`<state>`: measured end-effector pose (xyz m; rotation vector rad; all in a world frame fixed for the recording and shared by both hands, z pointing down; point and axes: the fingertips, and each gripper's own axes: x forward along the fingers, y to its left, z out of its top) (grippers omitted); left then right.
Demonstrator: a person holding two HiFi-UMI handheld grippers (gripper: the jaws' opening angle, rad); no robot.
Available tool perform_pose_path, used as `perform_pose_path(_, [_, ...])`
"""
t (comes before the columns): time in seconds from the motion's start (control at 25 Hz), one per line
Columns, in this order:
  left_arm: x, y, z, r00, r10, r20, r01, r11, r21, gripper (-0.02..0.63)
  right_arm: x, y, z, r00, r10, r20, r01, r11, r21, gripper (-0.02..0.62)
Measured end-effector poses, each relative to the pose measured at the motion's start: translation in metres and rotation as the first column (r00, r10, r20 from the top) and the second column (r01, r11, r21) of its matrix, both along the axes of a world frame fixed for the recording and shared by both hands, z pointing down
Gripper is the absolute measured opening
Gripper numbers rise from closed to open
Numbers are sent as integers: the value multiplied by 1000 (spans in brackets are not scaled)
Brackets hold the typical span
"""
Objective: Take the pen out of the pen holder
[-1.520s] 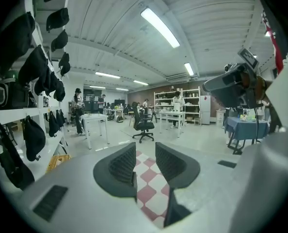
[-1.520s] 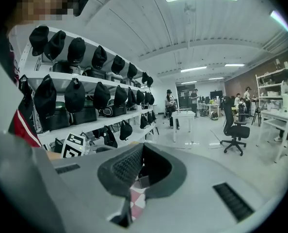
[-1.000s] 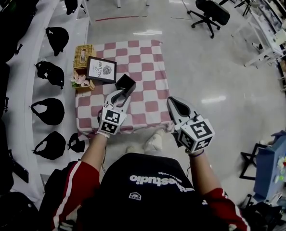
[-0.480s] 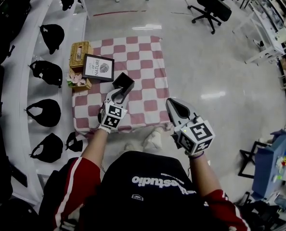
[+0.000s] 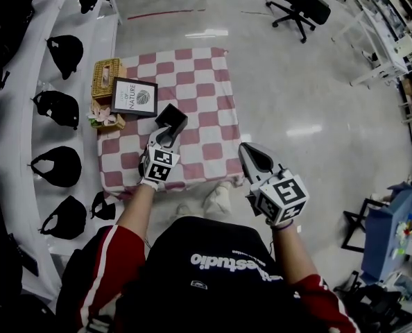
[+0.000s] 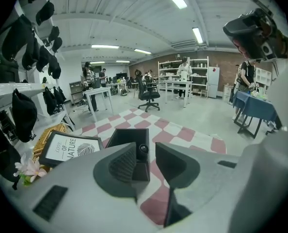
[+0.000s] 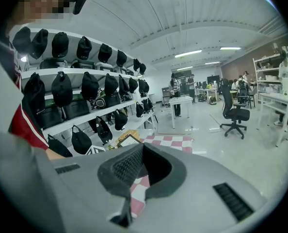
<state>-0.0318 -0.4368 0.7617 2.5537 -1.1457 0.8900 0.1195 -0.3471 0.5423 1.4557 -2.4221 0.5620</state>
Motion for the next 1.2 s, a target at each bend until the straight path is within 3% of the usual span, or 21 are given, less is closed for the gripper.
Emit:
perform_pose_path(0.64, [3, -14, 11, 999, -39, 25, 40, 999, -19, 105, 15, -4, 0, 1000, 20, 3, -20, 1000, -10, 0])
perform_pose_path(1.2, [-3, -22, -12, 998, -67, 20, 67, 997, 34, 66, 11, -4, -2, 1000, 1, 13, -1, 1000, -5, 0])
